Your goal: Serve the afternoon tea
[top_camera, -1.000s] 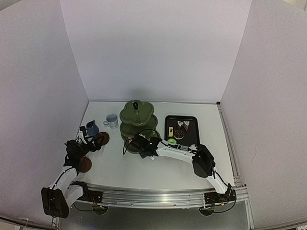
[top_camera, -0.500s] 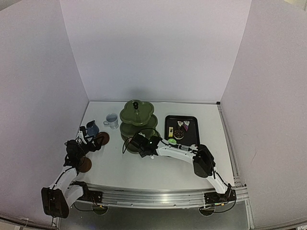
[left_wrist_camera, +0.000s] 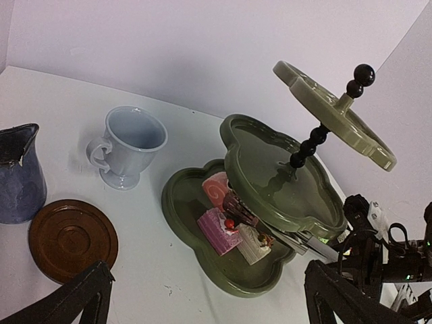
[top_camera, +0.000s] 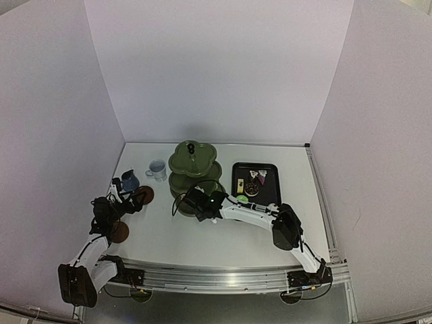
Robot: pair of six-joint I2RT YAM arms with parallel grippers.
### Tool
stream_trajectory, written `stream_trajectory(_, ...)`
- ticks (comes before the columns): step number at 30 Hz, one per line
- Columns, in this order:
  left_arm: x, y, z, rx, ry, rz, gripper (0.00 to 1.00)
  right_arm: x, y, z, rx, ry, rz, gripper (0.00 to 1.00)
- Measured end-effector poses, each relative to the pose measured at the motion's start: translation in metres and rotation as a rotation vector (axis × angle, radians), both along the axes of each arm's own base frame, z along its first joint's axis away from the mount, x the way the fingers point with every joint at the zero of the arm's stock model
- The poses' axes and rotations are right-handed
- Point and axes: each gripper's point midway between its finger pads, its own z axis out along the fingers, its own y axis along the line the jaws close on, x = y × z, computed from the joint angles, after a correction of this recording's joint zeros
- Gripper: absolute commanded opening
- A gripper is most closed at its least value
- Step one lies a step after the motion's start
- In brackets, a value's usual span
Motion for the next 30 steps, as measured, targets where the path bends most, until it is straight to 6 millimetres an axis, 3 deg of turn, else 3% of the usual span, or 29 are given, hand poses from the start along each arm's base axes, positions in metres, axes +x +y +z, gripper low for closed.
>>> stream_trajectory(11,0.000,0.000,0.000,0.000,0.000,0.000,1.00,0.005,0.004,0.011,0.028,-0.012,-0.003,0.36)
stream_trajectory(30,0.000,0.000,0.000,0.002,-0.001,-0.001,1.00,-0.002,0.006,0.009,0.004,-0.023,0.017,0.35)
